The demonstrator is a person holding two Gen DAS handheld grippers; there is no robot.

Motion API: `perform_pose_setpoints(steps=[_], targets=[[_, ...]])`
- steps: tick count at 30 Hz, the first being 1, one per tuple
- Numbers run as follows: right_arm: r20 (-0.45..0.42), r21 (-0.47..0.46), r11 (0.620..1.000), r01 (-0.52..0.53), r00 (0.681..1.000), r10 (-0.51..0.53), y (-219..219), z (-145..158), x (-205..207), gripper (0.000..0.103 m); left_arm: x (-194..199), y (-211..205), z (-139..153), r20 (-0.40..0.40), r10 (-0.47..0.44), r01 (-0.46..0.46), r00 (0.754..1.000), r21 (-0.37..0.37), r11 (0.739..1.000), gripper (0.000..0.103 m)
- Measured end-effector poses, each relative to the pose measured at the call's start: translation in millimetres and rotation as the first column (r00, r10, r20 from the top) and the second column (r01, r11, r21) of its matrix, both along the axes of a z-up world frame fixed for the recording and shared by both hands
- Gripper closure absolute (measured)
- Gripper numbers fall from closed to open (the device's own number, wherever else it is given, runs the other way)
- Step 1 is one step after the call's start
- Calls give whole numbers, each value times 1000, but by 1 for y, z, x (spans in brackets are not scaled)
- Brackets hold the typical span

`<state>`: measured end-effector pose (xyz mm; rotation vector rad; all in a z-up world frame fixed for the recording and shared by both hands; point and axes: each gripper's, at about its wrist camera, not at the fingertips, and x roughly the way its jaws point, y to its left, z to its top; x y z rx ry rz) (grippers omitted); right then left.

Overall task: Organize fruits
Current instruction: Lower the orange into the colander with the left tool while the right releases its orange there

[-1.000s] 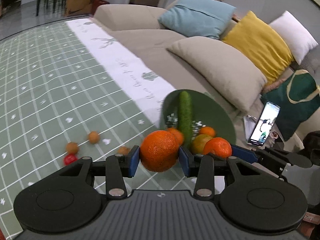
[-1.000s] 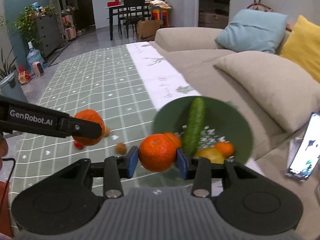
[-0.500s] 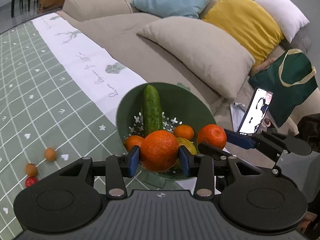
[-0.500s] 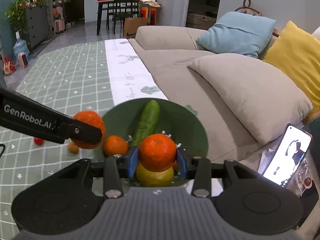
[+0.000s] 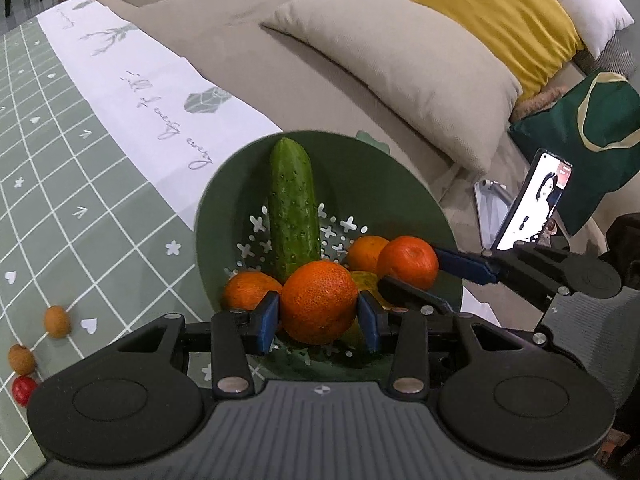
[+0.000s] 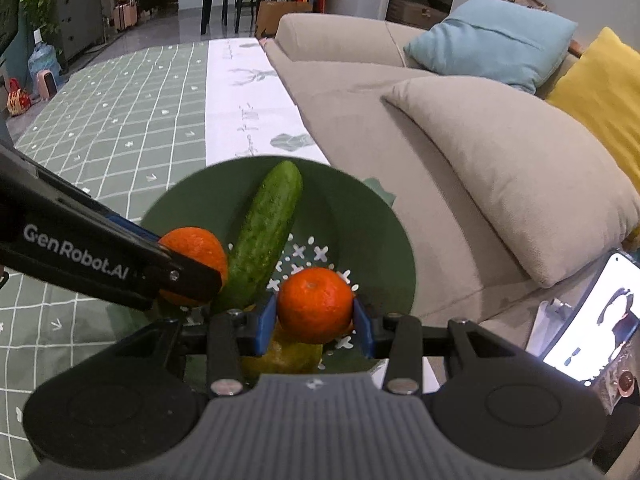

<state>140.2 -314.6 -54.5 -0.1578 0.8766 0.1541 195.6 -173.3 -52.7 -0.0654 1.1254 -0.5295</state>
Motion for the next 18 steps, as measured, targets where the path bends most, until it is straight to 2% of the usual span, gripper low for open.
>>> perform_pose_setpoints(steps=[13, 18], targets=[[12, 1, 1000, -23, 1000, 23, 1, -6, 14, 65, 10, -1, -7, -28, -3, 2, 1000, -20, 1000, 55], [9, 0, 1000, -14, 1000, 14, 1, -4, 12, 64, 8, 1, -4, -28, -2, 2, 1000, -24, 1000, 45]])
